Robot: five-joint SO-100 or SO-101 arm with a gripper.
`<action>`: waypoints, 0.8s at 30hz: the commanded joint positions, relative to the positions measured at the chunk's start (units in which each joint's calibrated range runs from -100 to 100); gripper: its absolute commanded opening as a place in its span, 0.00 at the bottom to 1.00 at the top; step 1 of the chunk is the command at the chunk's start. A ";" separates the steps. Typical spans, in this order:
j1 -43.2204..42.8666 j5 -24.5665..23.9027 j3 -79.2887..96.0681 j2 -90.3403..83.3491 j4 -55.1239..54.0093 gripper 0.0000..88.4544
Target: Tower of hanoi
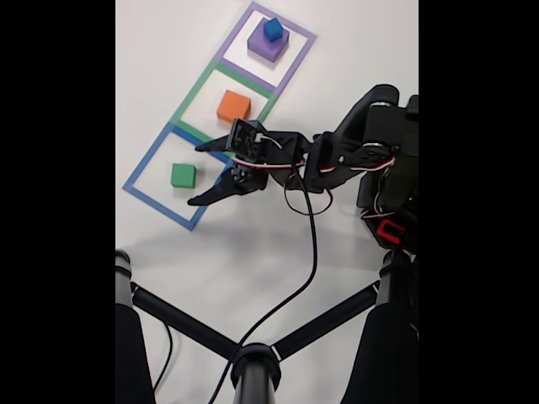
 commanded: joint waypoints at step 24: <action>-2.15 0.79 -11.55 14.65 -8.23 0.39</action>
